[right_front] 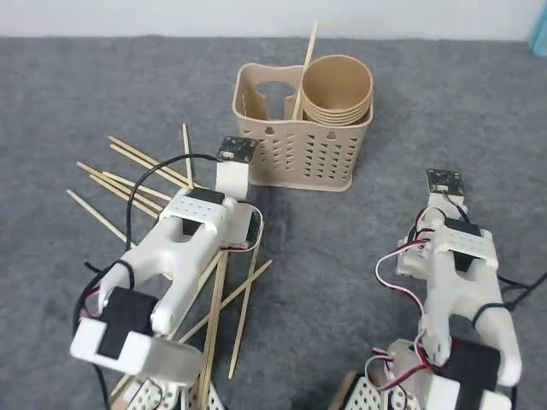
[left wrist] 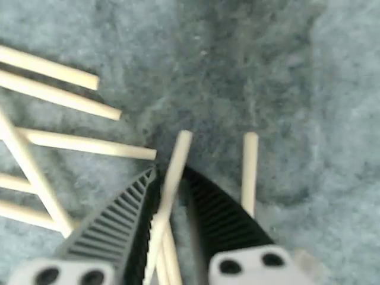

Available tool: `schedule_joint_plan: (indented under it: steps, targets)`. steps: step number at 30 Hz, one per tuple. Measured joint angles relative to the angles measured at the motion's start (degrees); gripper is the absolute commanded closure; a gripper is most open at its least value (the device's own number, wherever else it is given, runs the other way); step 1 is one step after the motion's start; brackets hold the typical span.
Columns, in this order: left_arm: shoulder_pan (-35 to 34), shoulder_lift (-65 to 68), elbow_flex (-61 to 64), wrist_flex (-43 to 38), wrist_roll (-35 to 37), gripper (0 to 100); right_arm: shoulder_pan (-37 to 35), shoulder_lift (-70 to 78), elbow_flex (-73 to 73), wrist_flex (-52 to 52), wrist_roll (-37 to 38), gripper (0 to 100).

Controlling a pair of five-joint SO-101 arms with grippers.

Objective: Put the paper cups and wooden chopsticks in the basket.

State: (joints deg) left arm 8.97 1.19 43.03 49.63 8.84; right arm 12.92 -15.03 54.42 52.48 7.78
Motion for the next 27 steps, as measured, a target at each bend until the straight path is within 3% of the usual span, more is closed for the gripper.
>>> schedule_joint_plan:
  steps: [6, 15, 27]
  targets:
    - [-0.09, -7.38, 0.18, 3.69, 0.26, 99, 0.0, 0.0, 0.0, 0.0, 0.0, 98.3]
    - [-0.09, -34.55, 0.18, 12.75, 0.26, 99, 0.0, 0.0, 0.0, 0.0, 0.0, 98.3]
    - [-0.18, -77.19, 1.23, 11.16, 0.0, 99, 0.0, 0.0, 0.0, 0.0, 0.0, 98.3]
